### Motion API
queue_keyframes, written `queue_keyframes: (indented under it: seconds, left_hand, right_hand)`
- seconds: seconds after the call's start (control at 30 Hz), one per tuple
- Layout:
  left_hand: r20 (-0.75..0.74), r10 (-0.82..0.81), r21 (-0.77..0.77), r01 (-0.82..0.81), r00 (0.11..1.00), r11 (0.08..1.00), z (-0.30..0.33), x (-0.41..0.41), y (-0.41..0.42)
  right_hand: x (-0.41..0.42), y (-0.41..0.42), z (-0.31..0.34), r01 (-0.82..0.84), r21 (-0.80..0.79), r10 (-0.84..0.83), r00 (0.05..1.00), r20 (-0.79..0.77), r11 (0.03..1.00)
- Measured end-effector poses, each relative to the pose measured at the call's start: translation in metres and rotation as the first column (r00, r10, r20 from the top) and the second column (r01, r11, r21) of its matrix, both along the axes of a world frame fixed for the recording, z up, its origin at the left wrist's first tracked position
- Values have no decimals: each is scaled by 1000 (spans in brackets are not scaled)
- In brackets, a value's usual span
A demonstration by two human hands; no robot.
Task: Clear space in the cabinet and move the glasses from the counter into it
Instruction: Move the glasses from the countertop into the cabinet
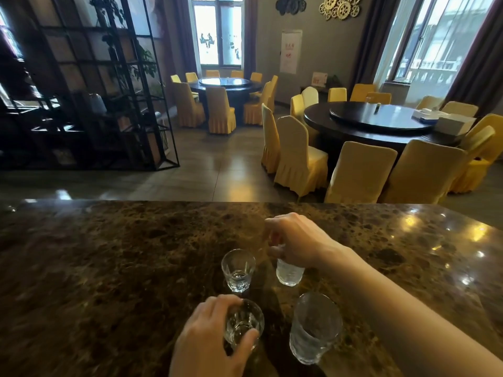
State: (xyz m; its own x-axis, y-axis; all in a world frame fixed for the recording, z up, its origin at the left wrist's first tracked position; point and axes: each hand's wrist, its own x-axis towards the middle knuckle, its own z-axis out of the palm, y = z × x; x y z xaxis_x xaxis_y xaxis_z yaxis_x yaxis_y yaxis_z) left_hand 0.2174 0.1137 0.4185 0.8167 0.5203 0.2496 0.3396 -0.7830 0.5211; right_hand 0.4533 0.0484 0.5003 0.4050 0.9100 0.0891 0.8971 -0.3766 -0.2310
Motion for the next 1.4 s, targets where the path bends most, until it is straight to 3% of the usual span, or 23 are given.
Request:
queue_keyframes:
  seconds: [0.2, 0.53, 0.73, 1.13, 1.4]
  left_hand:
    - [-127, 22, -108, -35, 992, 994, 2, -22, 35]
    - [-258, -238, -71, 227, 936, 971, -10, 9, 31]
    - [-373, -327, -31, 341, 868, 940, -20, 30, 34]
    - [-299, -340, -99, 325, 892, 940, -33, 32, 41]
    - [-144, -347, -124, 331, 927, 935, -20, -4, 67]
  right_hand:
    - [-26, 42, -21, -63, -85, 63, 998, -7, 994]
    - [-37, 78, -44, -61, -341, 72, 997, 20, 938]
    - [-36, 87, -58, -67, -400, 70, 998, -7, 914]
    - [-33, 88, -73, -32, -326, 21, 999, -37, 945]
    - [-45, 60, -28, 107, -216, -105, 994, 18, 971]
